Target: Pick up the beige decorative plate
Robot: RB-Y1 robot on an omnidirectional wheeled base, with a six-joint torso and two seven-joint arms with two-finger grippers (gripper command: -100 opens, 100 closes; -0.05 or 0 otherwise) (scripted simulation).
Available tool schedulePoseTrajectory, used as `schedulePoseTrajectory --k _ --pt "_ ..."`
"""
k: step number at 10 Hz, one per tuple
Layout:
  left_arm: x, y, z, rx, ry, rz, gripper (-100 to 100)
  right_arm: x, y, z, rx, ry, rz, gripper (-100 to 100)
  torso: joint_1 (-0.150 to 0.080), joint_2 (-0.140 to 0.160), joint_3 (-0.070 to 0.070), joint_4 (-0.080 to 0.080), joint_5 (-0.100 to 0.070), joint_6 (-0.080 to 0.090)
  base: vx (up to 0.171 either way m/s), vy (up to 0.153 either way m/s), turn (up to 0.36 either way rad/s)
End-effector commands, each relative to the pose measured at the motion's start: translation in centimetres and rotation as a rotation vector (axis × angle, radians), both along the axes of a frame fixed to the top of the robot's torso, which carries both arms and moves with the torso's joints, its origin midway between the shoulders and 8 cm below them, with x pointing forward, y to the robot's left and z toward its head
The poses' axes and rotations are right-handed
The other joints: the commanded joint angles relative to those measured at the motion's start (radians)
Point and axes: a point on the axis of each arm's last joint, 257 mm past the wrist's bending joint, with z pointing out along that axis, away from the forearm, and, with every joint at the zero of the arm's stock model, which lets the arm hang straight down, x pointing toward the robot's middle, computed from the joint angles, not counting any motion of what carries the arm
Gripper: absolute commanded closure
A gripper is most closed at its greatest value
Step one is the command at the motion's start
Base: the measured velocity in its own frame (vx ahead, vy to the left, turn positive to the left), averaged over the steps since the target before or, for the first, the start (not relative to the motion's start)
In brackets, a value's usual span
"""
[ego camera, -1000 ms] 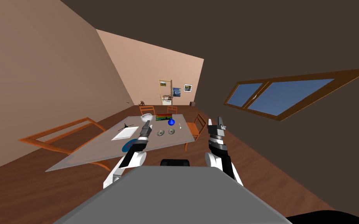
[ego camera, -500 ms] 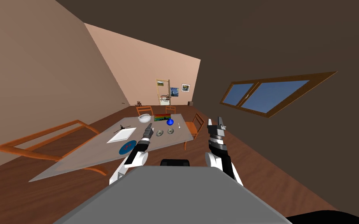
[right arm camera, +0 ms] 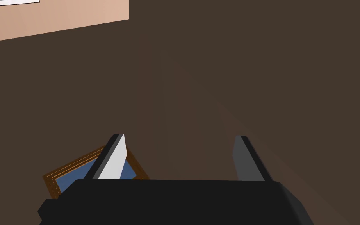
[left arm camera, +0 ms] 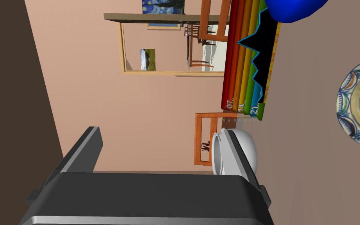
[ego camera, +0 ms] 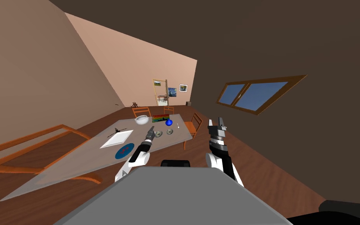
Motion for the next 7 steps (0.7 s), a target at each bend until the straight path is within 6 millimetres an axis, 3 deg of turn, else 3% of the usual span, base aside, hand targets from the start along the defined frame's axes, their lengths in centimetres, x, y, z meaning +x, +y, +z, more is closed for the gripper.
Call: schedulePoseTrajectory --k 1,2,7 --pt "0.0 0.4 -2.1 -0.014 0.045 0.003 -100 0.0 0.0 0.0 0.0 0.0 0.0 0 0.0 0.0 0.0 0.0 0.0 0.0 -0.02 0.021 -0.083" --pt "0.2 0.5 -4.1 -0.038 0.095 0.004 -100 0.0 0.0 0.0 0.0 0.0 0.0 0 0.0 0.0 0.0 0.0 0.0 0.0 -0.021 0.027 -0.155" --pt "0.1 1.1 -9.5 -0.085 0.22 0.017 -100 0.0 0.0 0.0 0.0 0.0 0.0 0 0.0 0.0 0.0 0.0 0.0 0.0 -0.021 0.022 -0.112"
